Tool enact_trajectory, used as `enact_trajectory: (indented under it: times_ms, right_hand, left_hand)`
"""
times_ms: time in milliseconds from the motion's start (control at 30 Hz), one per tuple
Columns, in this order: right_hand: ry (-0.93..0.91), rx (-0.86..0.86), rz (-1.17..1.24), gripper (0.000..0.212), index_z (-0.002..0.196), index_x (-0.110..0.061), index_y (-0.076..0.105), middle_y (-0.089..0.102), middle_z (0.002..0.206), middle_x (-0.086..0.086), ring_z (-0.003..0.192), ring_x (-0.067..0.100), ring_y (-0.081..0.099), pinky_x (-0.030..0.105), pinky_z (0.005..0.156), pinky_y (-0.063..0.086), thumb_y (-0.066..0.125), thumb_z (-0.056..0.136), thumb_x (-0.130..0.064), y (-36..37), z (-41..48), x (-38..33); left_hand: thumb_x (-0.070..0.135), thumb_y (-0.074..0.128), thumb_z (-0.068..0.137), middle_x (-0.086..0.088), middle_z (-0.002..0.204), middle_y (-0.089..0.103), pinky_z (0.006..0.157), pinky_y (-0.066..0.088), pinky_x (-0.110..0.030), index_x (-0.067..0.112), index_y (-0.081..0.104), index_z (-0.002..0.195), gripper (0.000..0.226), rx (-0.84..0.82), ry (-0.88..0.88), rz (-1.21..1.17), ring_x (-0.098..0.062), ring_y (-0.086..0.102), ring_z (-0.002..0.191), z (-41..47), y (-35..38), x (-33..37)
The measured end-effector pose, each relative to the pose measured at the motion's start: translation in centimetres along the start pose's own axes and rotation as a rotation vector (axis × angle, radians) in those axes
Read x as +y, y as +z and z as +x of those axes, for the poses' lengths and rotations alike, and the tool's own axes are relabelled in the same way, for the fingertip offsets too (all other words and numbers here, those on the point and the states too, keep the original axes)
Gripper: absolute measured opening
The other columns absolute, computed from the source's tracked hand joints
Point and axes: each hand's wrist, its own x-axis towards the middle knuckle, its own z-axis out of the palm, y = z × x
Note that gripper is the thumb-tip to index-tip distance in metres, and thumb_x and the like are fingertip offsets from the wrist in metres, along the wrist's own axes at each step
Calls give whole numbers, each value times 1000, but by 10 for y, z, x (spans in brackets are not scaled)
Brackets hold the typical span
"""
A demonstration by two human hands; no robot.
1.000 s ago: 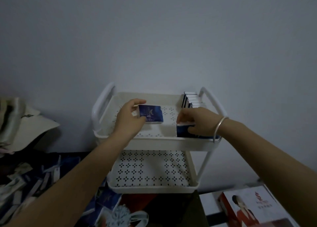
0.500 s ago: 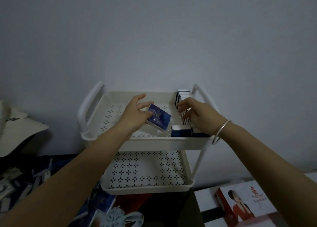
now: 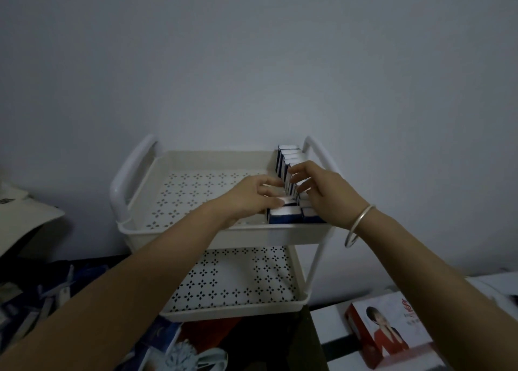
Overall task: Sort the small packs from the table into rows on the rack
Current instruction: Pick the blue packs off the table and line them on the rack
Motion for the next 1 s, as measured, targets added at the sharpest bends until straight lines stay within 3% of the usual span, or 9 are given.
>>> enact_trajectory:
  times_ms: [100, 267, 433, 600, 700, 800, 933, 1000]
  right_hand:
    - [7, -18, -2, 43, 127, -16, 49, 61, 118, 2, 102, 16, 59, 31, 93, 48, 38, 90, 5, 1, -1, -1]
    - [-9, 2, 7, 44, 125, -13, 51, 62, 116, 5, 102, 19, 59, 33, 93, 48, 36, 88, 7, 2, -1, -3]
    - [-94, 122, 56, 48, 118, -12, 57, 65, 110, 2, 98, 15, 60, 36, 91, 50, 37, 82, 12, 8, 0, -26]
    - [-254, 150, 252, 31, 100, -16, 63, 66, 86, -9, 73, 8, 63, 25, 67, 53, 44, 84, 3, 39, -16, -84]
    - [-287, -7, 339, 22, 94, -19, 64, 66, 78, -11, 65, 6, 62, 19, 63, 50, 49, 88, -4, 89, -32, -114]
    - [-279, -233, 324, 18, 94, -18, 66, 69, 79, -5, 66, 11, 63, 23, 63, 49, 51, 90, -9, 159, -44, -124]
    - [-116, -604, 108, 21, 106, -15, 65, 69, 104, 8, 94, 26, 64, 24, 79, 46, 51, 90, -13, 262, -50, -116]
    - [-41, -728, -18, 32, 122, -13, 57, 61, 122, 12, 109, 30, 58, 32, 90, 48, 53, 91, -16, 306, -54, -108]
  left_hand:
    - [10, 70, 84, -9, 106, 72, 95, 53, -36, 19, 56, 128, 47, 37, 8, -21, -19, 67, 102, 2, 1, -3]
    - [6, 53, 95, -9, 113, 70, 80, 56, -21, 19, 54, 129, 37, 81, -40, -166, -16, 66, 102, 0, 4, -3]
    - [13, 48, 99, -1, 125, 64, 101, 47, -31, 17, 55, 130, 32, 311, 107, -120, -12, 61, 112, -18, -11, 0]
    - [5, 43, 99, 0, 97, 72, 70, 55, -25, 14, 64, 107, 24, 564, 253, -157, -14, 68, 78, -96, -39, -14]
    - [2, 45, 98, 1, 82, 70, 53, 50, -18, 14, 65, 95, 24, 708, 238, -109, -6, 60, 58, -149, -62, -54]
    - [-2, 46, 95, 9, 70, 71, 44, 45, -20, 16, 65, 84, 28, 767, 100, -26, -5, 56, 50, -185, -85, -100]
    - [3, 48, 96, 6, 76, 72, 50, 46, -25, 20, 65, 83, 28, 753, -168, 61, -11, 60, 56, -211, -107, -157]
    - [4, 48, 97, 2, 81, 71, 52, 47, -21, 20, 64, 86, 25, 727, -283, 142, -11, 62, 62, -223, -105, -190]
